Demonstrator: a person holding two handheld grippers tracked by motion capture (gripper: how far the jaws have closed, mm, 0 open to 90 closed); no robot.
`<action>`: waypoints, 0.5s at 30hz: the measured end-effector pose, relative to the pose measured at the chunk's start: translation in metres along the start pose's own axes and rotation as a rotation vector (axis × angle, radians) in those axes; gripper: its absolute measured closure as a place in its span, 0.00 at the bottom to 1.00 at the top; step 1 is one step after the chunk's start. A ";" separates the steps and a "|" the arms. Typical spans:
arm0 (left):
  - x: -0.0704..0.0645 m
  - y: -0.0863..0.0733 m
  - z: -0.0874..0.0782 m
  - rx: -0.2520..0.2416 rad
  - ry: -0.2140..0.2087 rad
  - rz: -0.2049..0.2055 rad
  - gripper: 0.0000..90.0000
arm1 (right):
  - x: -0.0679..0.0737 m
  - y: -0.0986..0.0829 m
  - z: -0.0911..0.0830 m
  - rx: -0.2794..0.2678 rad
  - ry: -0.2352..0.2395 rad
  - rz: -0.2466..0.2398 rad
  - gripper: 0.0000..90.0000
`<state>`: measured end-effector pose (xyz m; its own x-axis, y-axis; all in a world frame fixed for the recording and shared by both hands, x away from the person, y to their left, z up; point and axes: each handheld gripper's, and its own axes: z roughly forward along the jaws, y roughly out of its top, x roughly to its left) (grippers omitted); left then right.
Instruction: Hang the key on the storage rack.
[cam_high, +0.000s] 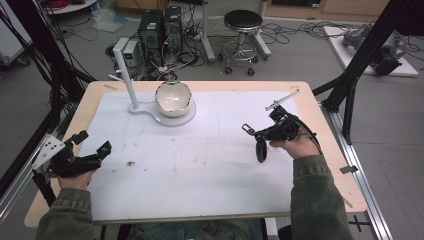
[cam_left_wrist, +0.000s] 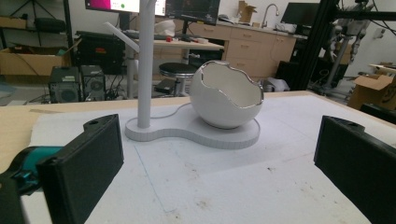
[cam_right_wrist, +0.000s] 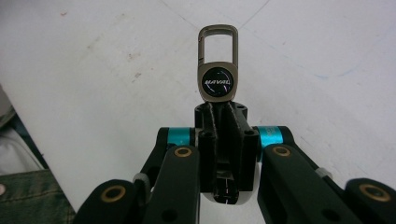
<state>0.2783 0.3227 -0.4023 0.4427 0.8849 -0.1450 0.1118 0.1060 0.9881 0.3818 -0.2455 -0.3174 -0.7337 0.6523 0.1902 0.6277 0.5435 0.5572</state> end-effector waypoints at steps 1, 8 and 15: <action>0.000 0.000 0.000 -0.001 0.000 -0.002 0.02 | 0.001 0.003 0.001 0.002 -0.007 -0.004 0.93; 0.000 0.000 0.000 0.004 -0.001 -0.006 0.02 | 0.010 0.021 0.005 -0.006 -0.016 -0.032 0.93; 0.000 -0.001 0.001 0.009 -0.008 -0.011 0.02 | 0.021 0.041 0.006 -0.025 -0.010 -0.052 0.93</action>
<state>0.2790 0.3222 -0.4035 0.4486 0.8800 -0.1561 0.1242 0.1116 0.9860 0.3933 -0.2059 -0.2957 -0.7624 0.6288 0.1527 0.5820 0.5632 0.5866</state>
